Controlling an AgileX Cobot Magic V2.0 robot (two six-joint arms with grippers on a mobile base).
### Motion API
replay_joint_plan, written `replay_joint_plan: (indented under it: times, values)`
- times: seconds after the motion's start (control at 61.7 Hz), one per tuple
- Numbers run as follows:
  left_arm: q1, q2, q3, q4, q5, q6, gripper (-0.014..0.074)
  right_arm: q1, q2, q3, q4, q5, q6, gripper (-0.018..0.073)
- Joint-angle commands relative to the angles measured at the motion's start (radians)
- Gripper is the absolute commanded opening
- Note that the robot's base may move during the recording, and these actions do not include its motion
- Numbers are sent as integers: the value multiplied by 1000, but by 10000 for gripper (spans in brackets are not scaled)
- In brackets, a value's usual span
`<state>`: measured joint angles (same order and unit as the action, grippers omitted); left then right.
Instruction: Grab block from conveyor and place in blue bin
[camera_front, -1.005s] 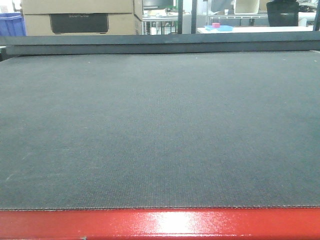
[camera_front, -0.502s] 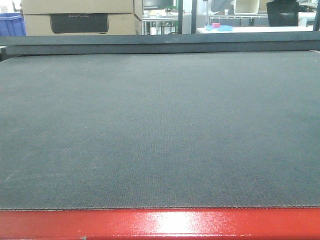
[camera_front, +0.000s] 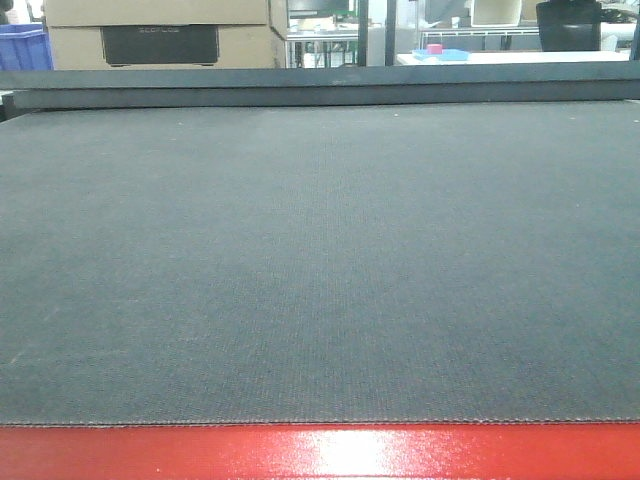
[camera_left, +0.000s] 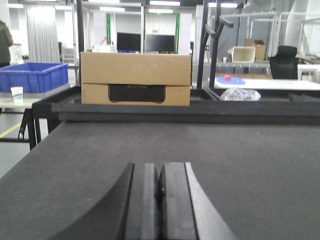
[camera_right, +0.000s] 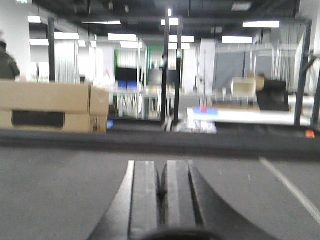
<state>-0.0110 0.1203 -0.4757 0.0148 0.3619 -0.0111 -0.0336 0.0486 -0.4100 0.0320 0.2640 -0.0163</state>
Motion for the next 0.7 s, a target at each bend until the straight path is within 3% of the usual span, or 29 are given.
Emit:
replay_joint_plan:
  times: [0.0, 0.389, 0.551, 0.681]
  values:
    - [-6, 96, -115, -5, 99, -1, -111, -4, 74, -103, 0, 174, -3, -162]
    - [-6, 630, -520, -15, 623, -1, -111, -4, 604, -526, 32, 628, -1, -162]
    - [-6, 774, -579, -15, 622, -1, -111, -4, 830, -671, 32, 819, -1, -162]
    - [-6, 858, -586, -15, 574, -1, -111, -4, 974, -719, 32, 829, -1, -162]
